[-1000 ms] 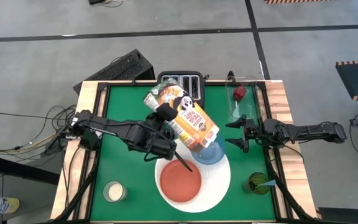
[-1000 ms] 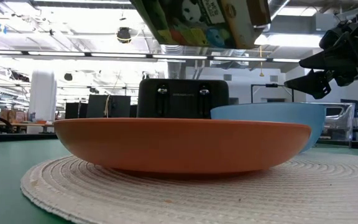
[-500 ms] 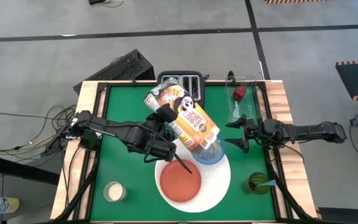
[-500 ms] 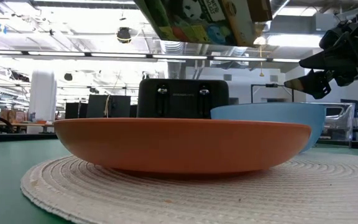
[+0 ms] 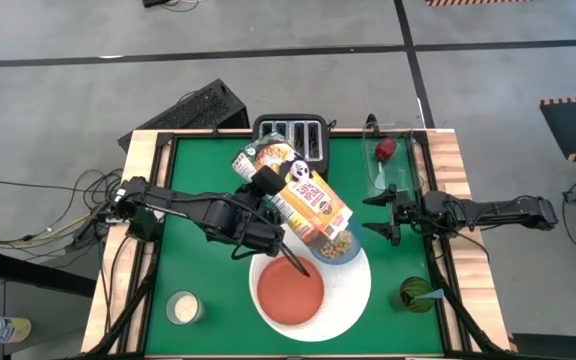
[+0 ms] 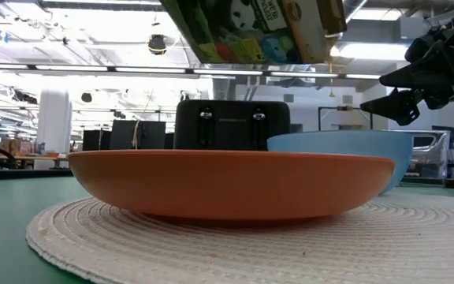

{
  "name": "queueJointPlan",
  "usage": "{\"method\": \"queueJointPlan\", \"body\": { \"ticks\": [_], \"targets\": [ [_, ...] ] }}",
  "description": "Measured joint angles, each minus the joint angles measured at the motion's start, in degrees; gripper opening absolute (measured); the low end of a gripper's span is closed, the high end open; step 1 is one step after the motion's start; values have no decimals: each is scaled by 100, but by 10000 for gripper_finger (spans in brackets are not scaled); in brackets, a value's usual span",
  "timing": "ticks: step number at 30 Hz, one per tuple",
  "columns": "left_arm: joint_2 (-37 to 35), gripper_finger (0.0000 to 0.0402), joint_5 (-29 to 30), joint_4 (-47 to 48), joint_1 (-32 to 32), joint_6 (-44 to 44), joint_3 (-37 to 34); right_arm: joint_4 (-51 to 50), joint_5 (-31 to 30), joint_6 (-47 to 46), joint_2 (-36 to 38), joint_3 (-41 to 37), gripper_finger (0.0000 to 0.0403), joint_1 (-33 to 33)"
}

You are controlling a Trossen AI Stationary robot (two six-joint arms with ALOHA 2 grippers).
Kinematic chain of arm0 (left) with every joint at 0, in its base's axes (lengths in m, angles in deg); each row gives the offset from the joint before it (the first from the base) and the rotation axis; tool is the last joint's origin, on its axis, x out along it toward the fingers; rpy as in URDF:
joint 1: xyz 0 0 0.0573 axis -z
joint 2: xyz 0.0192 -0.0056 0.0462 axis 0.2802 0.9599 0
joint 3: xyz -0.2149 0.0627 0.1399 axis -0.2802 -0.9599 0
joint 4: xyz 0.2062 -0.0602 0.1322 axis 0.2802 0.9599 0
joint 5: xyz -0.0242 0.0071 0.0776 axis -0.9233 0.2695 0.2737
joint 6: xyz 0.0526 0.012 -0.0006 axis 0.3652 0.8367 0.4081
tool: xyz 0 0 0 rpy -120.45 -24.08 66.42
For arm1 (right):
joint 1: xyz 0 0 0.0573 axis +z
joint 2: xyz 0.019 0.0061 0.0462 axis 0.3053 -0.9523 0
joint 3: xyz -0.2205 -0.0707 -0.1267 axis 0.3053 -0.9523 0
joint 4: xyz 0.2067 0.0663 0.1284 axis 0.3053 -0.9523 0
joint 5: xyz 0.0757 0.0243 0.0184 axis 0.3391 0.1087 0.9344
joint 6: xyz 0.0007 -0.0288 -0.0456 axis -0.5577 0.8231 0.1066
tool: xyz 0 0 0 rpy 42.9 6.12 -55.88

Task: Arrange a breakfast setting
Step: Pour the cereal into the blue bowl

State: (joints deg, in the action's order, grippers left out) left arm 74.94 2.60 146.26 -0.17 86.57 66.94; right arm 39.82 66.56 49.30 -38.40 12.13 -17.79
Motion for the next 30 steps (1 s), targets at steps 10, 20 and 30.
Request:
{"method": "queueJointPlan", "body": {
  "ticks": [10, 20, 30],
  "targets": [
    [0, 162, -50, 8, -105, 11, -271, 0, 0, 1, 0, -2, 396, 0],
    [-2, 162, -142, 6, -109, 11, -352, 2, 0, 0, 0, 0, 396, 0],
    [0, 162, -101, 1, -138, 40, -352, 0, 0, 2, 0, -2, 396, 0]
  ]
}}
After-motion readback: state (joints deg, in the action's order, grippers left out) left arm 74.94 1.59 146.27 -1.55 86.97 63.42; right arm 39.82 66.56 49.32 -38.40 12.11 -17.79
